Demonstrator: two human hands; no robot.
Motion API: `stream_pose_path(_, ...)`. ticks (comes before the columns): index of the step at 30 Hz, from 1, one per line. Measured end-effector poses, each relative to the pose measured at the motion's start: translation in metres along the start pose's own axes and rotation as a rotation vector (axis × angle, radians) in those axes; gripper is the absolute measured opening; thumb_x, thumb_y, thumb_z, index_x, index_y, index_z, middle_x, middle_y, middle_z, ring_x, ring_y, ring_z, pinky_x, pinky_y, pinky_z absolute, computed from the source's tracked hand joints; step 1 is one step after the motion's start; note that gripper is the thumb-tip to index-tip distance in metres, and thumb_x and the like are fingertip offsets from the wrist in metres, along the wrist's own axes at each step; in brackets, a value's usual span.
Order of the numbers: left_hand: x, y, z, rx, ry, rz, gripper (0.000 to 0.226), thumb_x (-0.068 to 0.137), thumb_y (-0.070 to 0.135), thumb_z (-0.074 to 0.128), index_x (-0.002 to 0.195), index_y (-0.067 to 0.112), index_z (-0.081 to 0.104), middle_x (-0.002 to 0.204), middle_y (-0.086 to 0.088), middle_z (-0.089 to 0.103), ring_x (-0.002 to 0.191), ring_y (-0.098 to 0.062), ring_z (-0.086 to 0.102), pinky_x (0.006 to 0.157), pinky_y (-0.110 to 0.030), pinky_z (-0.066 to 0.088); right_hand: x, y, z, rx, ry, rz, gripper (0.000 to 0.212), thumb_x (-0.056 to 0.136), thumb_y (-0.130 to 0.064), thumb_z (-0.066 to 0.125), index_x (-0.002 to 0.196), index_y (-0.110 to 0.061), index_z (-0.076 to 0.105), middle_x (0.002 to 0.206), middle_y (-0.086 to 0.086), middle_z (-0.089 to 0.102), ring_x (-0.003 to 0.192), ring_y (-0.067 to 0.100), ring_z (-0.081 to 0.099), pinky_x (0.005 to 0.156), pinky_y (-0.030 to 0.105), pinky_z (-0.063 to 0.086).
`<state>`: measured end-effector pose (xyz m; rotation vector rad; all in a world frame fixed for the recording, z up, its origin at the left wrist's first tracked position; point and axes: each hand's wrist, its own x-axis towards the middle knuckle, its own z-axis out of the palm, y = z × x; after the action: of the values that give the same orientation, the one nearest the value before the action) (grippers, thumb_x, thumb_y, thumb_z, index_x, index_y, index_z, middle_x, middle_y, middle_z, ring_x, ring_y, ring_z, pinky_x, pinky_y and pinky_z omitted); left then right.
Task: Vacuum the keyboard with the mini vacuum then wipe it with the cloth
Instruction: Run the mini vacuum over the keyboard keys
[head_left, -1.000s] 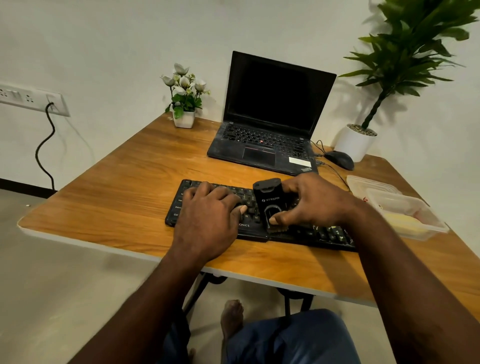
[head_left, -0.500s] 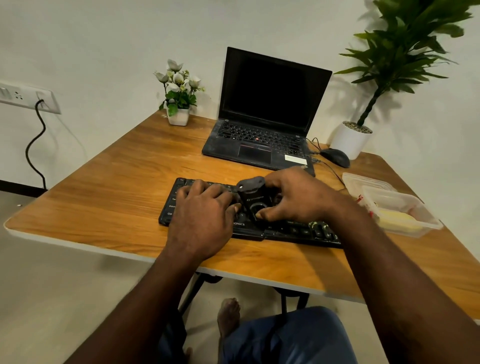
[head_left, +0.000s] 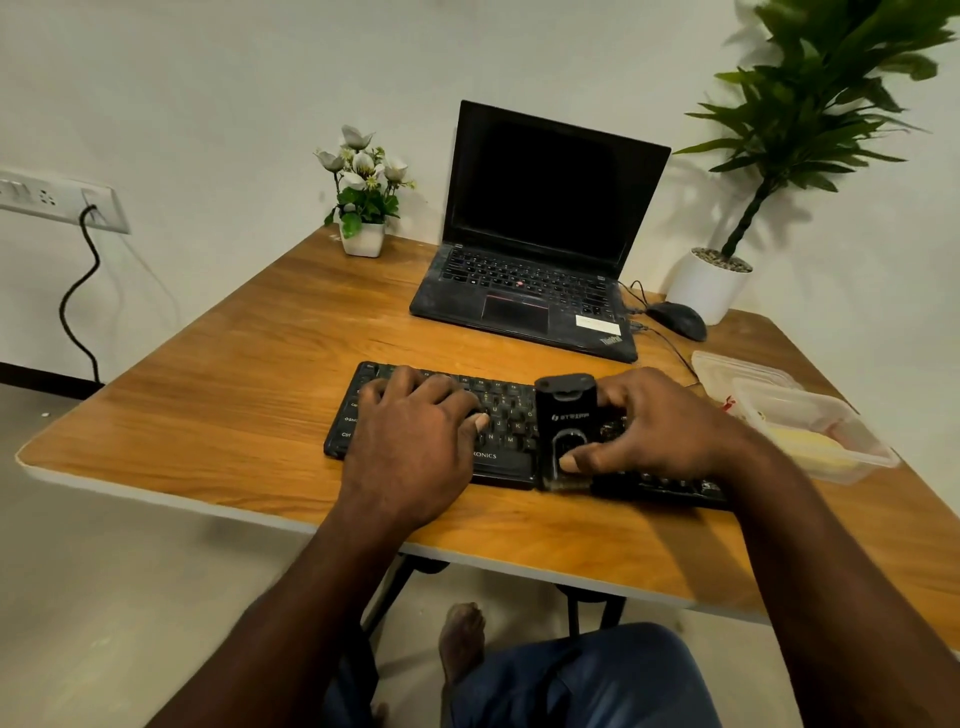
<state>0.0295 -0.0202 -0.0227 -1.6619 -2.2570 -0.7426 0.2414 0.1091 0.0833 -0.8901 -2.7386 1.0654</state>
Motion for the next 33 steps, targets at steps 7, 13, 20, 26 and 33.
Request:
stream_pose_path(7, 0.000, 0.001, 0.000, 0.002, -0.004, 0.003, 0.040, 0.103, 0.050, 0.035, 0.121, 0.036, 0.068, 0.123, 0.014, 0.066, 0.118, -0.018, 0.050, 0.097, -0.047, 0.040, 0.026, 0.010, -0.007, 0.053, 0.258, 0.012, 0.040, 0.078, -0.021, 0.089, 0.114, -0.018, 0.071, 0.098, -0.004, 0.078, 0.084, 0.006, 0.075, 0.067, 0.019, 0.057)
stream_pose_path(13, 0.000, 0.000, 0.000, 0.005, 0.003, 0.001, 0.039, 0.102, 0.049, 0.036, 0.119, 0.036, 0.069, 0.122, 0.015, 0.067, 0.116, -0.018, 0.050, 0.094, -0.046, 0.040, 0.060, -0.001, 0.010, -0.072, 0.209, 0.035, 0.047, 0.080, -0.022, 0.086, 0.123, -0.020, 0.067, 0.108, -0.006, 0.074, 0.087, 0.008, 0.074, 0.073, 0.025, 0.061)
stream_pose_path(20, 0.001, 0.001, 0.000, 0.014, 0.002, 0.002, 0.044, 0.102, 0.049, 0.032, 0.120, 0.036, 0.070, 0.122, 0.015, 0.067, 0.115, -0.016, 0.049, 0.095, -0.044, 0.039, 0.066, -0.013, 0.003, -0.058, 0.016, 0.000, 0.039, 0.079, -0.022, 0.086, 0.114, -0.024, 0.068, 0.102, -0.006, 0.075, 0.088, 0.008, 0.074, 0.071, 0.020, 0.059)
stream_pose_path(26, 0.001, 0.001, 0.000, 0.016, -0.018, -0.006, 0.042, 0.102, 0.048, 0.034, 0.121, 0.035, 0.069, 0.123, 0.015, 0.067, 0.116, -0.017, 0.049, 0.097, -0.045, 0.039, 0.071, -0.015, 0.004, -0.174, 0.240, 0.004, 0.053, 0.080, -0.026, 0.086, 0.128, -0.023, 0.063, 0.109, -0.014, 0.068, 0.097, 0.009, 0.069, 0.078, 0.023, 0.058)
stream_pose_path(33, 0.003, 0.000, 0.001, 0.009, -0.030, -0.010, 0.044, 0.102, 0.049, 0.031, 0.122, 0.037, 0.068, 0.123, 0.015, 0.066, 0.117, -0.016, 0.048, 0.098, -0.045, 0.039, 0.066, -0.010, 0.003, -0.253, 0.248, 0.032, 0.059, 0.080, -0.026, 0.086, 0.133, -0.019, 0.061, 0.117, -0.007, 0.071, 0.096, 0.008, 0.068, 0.077, 0.019, 0.055)
